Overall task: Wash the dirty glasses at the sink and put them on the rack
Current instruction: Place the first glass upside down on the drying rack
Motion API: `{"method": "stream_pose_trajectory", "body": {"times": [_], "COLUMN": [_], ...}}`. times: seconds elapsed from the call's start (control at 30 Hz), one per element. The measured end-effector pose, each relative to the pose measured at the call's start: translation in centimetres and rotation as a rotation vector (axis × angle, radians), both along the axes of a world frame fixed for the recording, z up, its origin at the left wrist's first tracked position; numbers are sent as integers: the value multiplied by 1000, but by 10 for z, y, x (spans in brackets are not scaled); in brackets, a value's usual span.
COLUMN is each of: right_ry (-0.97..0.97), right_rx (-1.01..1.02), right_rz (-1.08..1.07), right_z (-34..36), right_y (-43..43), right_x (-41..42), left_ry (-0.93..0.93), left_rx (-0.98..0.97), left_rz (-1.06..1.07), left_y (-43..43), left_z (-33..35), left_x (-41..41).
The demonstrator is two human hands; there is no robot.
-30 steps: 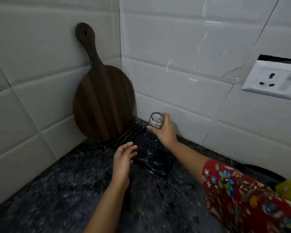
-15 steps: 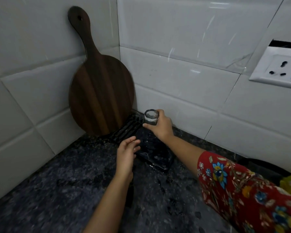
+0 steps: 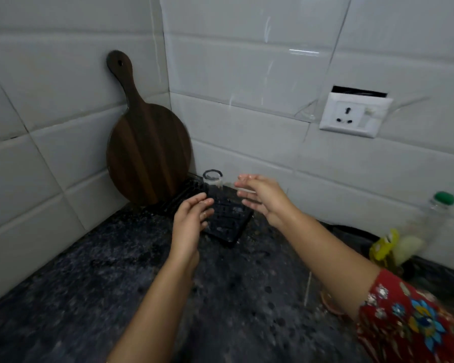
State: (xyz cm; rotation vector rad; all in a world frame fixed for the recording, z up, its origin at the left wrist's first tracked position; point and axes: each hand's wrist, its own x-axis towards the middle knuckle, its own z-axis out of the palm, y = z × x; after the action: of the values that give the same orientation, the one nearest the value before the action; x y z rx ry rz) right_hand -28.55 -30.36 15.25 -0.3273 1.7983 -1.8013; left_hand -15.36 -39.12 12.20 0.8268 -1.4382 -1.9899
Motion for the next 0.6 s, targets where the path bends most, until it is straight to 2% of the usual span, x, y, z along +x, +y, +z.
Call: {"method": "stream_pose_trajectory", "body": {"times": [0.13,0.2,0.33,0.43,0.6], "right_ry": [-75,-71,94,228,258], "right_rx": [-94,-80,55,107,153], "right_rz": [31,48,39,27,-85], "right_z": [22,24,12,-10,-65], "right_y": [74,112,185,235,300], "right_x": [48,72,114,135,151], "left_ry": [15,7,-32,-91,-240], "left_rx": [-33,-56,-113,-70,-24], "left_rz": [-81,-121,-212,-212,-246], "left_y": [60,90,146,176,199], "left_z": [17,20,9,-9,-43], "left_x": [33,51,89,111,129]}}
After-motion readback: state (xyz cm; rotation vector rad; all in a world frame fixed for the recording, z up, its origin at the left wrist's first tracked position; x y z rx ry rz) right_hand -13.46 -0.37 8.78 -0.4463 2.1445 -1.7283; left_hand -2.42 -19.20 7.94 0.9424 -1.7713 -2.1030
